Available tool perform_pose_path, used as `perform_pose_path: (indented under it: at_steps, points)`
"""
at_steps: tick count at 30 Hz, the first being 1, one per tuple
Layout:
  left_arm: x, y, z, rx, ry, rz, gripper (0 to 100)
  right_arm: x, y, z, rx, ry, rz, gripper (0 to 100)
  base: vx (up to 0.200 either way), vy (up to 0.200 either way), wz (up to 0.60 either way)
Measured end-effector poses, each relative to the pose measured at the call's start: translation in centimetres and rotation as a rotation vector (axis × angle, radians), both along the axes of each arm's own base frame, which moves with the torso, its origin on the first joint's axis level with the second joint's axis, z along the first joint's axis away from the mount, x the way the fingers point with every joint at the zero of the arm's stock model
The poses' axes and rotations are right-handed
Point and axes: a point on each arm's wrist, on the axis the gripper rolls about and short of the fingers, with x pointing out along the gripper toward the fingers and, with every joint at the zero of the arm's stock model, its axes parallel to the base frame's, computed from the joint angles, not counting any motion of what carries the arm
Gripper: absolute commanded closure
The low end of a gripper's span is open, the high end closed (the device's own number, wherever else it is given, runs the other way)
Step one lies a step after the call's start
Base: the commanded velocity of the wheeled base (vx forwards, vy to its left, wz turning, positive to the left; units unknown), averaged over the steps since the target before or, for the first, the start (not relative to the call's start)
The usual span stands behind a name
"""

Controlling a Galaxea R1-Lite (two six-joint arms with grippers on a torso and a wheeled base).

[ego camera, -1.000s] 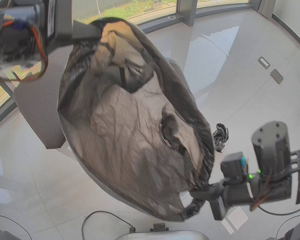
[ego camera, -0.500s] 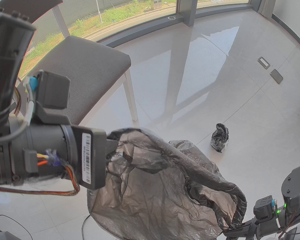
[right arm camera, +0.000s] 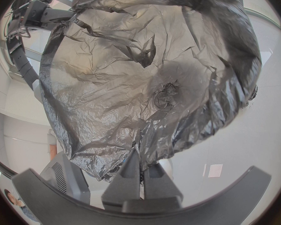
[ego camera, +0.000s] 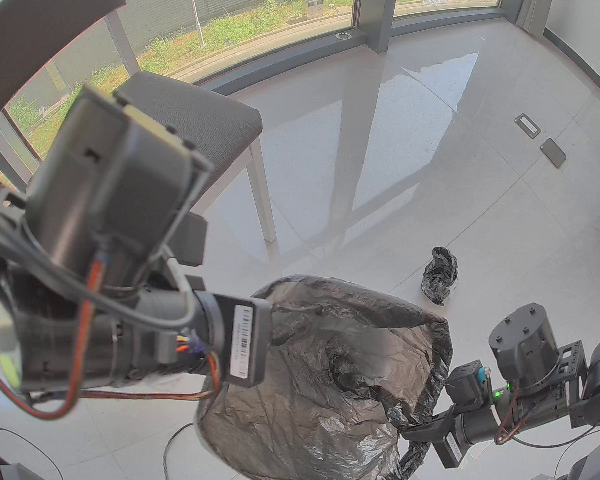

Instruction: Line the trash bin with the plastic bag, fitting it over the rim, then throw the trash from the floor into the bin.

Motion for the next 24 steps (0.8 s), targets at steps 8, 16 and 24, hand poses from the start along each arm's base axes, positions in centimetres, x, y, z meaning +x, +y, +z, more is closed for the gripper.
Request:
perform_pose_path:
  at_steps: [8, 16, 24]
  points:
    - [3.1, -4.0, -2.5, -0.027, 0.006, -0.001, 100, 2.1, -1.2, -1.7, -0.025, 0.068, -0.058, 100, 0.0, 0.0, 0.0]
    - [6.9, -6.2, -5.9, 0.008, 0.045, 0.051, 100, 2.9, -3.1, -2.7, -0.037, 0.11, -0.14, 100, 0.0, 0.0, 0.0]
    - [10.8, -4.5, -7.6, 0.035, 0.07, 0.171, 100, 4.5, -3.2, -1.5, 0.006, 0.056, -0.178, 100, 0.0, 0.0, 0.0]
